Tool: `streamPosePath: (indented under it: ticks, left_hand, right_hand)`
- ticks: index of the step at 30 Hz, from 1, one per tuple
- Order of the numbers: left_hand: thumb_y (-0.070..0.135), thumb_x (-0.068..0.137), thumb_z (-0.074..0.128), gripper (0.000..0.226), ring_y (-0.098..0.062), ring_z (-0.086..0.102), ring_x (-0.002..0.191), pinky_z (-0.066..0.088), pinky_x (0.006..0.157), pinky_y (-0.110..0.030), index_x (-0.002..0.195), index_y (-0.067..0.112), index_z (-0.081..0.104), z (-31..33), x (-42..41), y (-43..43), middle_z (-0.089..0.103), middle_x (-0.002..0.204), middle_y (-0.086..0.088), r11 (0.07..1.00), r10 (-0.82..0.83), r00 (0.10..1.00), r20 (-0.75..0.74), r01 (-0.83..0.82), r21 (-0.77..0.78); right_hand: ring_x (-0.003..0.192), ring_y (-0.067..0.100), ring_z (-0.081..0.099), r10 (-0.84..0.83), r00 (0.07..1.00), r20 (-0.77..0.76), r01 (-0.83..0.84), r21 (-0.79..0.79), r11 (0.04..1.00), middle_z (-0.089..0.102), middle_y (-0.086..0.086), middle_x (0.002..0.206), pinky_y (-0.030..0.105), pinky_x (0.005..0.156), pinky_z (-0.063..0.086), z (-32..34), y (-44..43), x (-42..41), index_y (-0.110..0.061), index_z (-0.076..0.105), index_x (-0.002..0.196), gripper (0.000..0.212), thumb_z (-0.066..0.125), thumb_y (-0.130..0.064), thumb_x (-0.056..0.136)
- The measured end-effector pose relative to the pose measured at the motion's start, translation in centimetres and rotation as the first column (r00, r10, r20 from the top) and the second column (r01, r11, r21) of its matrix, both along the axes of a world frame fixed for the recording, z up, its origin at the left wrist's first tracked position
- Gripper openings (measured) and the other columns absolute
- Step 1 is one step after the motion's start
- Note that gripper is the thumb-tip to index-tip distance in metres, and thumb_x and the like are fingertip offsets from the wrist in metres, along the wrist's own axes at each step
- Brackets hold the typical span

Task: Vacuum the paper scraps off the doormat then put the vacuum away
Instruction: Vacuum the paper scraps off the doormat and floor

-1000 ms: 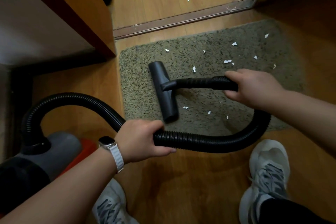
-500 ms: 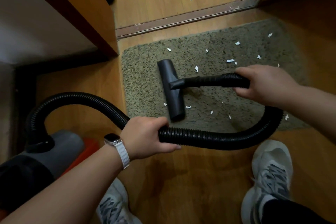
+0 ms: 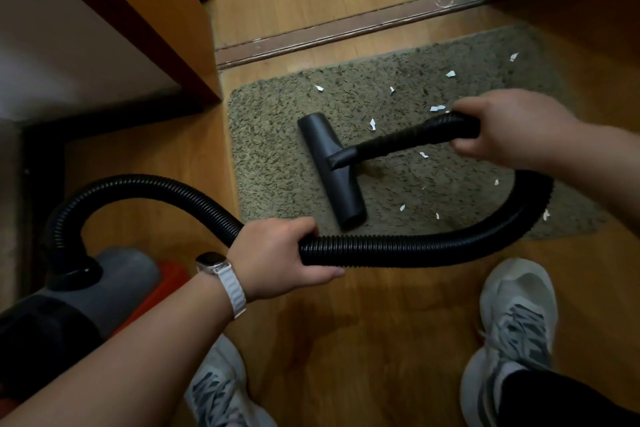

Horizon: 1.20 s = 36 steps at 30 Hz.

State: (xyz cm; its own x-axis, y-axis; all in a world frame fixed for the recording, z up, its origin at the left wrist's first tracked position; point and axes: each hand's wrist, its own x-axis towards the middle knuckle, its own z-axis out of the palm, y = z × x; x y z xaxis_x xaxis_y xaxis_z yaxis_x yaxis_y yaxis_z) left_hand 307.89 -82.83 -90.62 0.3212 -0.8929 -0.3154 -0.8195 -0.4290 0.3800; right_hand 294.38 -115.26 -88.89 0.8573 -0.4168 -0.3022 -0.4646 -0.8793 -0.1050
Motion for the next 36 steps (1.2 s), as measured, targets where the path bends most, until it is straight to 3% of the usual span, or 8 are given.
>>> streamPosePath:
  ticks: [6,12,17,26,36]
  left_hand:
    - [0.089,0.064,0.041,0.065,-0.007,0.055,0.059,0.045,0.055,-0.027,0.086,0.030,0.058,0.5,0.1,-0.5,0.052,0.060,0.014,1.000,0.028,1.000,-0.001,-0.028,-0.003]
    - [0.090,0.064,0.040,0.067,-0.007,0.056,0.060,0.046,0.056,-0.028,0.083,0.029,0.058,0.6,0.4,-0.5,0.055,0.062,0.014,1.000,0.003,1.000,0.019,-0.003,-0.011]
    - [0.089,0.066,0.041,0.065,-0.006,0.056,0.058,0.048,0.055,-0.028,0.080,0.027,0.058,0.3,0.3,0.1,0.055,0.062,0.013,0.999,-0.034,0.999,0.024,0.034,0.022]
    - [0.088,0.065,0.040,0.065,-0.006,0.055,0.057,0.046,0.054,-0.028,0.082,0.029,0.058,0.7,0.6,-0.4,0.053,0.059,0.014,0.999,0.035,0.999,0.041,-0.035,0.006]
    - [0.090,0.062,0.038,0.068,-0.008,0.056,0.059,0.048,0.056,-0.030,0.082,0.027,0.058,0.9,0.8,0.0,0.053,0.060,0.013,0.997,0.083,0.996,0.042,-0.083,0.006]
  right_hand:
    - [0.065,0.017,0.052,-0.061,0.998,0.025,0.061,0.023,0.998,0.058,-0.005,0.072,0.028,0.051,0.036,1.4,-1.0,0.0,-0.031,0.063,0.102,0.020,0.067,-0.041,0.086]
    - [0.069,0.022,0.054,-0.088,0.996,0.034,0.086,0.050,0.995,0.059,-0.004,0.076,0.026,0.050,0.034,0.9,-0.1,0.0,-0.031,0.062,0.104,0.023,0.066,-0.044,0.086]
    - [0.076,0.025,0.053,-0.056,0.998,0.012,0.055,0.053,0.997,0.062,0.000,0.084,0.033,0.062,0.048,-1.3,1.4,0.4,-0.030,0.062,0.106,0.028,0.064,-0.047,0.084]
    - [0.068,0.024,0.057,-0.286,0.956,0.058,0.278,0.120,0.953,0.059,-0.002,0.073,0.030,0.053,0.041,-1.7,-1.0,0.6,-0.030,0.062,0.105,0.024,0.065,-0.044,0.085]
    - [0.079,0.026,0.059,-0.411,0.906,0.103,0.394,0.150,0.907,0.062,0.003,0.087,0.031,0.059,0.041,-3.5,-1.2,4.3,-0.024,0.063,0.110,0.035,0.062,-0.050,0.087]
